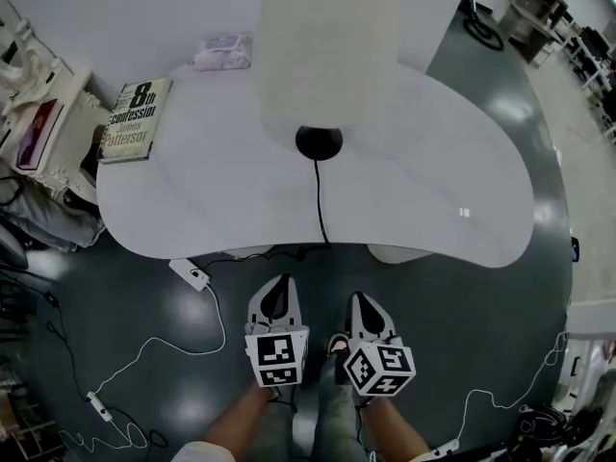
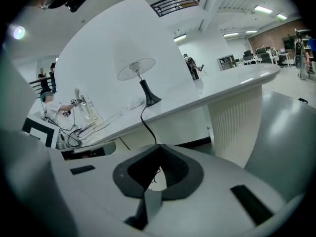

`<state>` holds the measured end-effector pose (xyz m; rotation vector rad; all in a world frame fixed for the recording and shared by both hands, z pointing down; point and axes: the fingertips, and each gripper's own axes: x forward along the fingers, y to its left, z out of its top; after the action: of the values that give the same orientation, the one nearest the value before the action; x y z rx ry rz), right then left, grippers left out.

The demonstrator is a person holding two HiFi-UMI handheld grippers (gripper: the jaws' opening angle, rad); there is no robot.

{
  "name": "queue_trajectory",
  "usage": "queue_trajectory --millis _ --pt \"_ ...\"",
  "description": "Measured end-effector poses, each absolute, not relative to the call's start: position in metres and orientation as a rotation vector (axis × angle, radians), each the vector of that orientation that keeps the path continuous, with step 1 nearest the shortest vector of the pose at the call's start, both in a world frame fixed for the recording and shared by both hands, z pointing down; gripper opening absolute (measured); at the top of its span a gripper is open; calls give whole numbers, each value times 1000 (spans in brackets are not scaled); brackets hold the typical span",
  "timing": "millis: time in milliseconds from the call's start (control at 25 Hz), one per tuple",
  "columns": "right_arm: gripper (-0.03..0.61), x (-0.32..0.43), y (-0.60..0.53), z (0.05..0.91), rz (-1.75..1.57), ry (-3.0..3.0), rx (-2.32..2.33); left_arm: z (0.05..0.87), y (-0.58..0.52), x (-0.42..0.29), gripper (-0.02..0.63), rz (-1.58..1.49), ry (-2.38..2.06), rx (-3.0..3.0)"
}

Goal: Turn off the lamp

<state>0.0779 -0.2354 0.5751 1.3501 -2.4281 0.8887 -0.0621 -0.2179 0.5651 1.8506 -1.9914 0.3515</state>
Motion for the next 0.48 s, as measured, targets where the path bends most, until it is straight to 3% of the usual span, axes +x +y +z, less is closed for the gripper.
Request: queue_trajectory --millis 480 --pt "0 60 -219 475 824 -2475 1297 463 -192 -66 9 274 -2007 1833"
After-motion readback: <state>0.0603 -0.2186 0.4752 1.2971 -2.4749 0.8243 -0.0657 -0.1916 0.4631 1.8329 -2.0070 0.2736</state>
